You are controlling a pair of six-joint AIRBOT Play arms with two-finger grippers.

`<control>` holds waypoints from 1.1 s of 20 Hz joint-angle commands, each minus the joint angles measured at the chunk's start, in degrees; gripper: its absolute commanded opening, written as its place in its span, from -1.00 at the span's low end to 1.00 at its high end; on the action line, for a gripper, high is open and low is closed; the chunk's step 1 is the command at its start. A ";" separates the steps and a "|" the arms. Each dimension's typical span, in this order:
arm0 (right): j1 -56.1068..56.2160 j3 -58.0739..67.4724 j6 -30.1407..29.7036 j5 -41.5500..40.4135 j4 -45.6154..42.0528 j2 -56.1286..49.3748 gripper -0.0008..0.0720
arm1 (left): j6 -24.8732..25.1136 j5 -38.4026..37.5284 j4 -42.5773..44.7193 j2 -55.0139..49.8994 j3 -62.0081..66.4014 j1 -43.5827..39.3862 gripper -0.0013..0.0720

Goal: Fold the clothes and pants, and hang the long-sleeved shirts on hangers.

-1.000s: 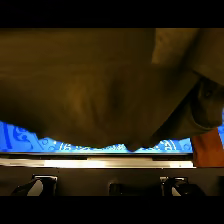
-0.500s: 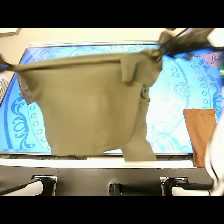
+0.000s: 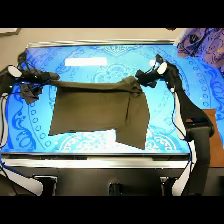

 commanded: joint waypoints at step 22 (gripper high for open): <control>-24.79 -42.75 -39.63 16.61 24.15 18.45 0.49 | -0.50 -18.75 -10.05 23.45 -30.45 20.55 0.69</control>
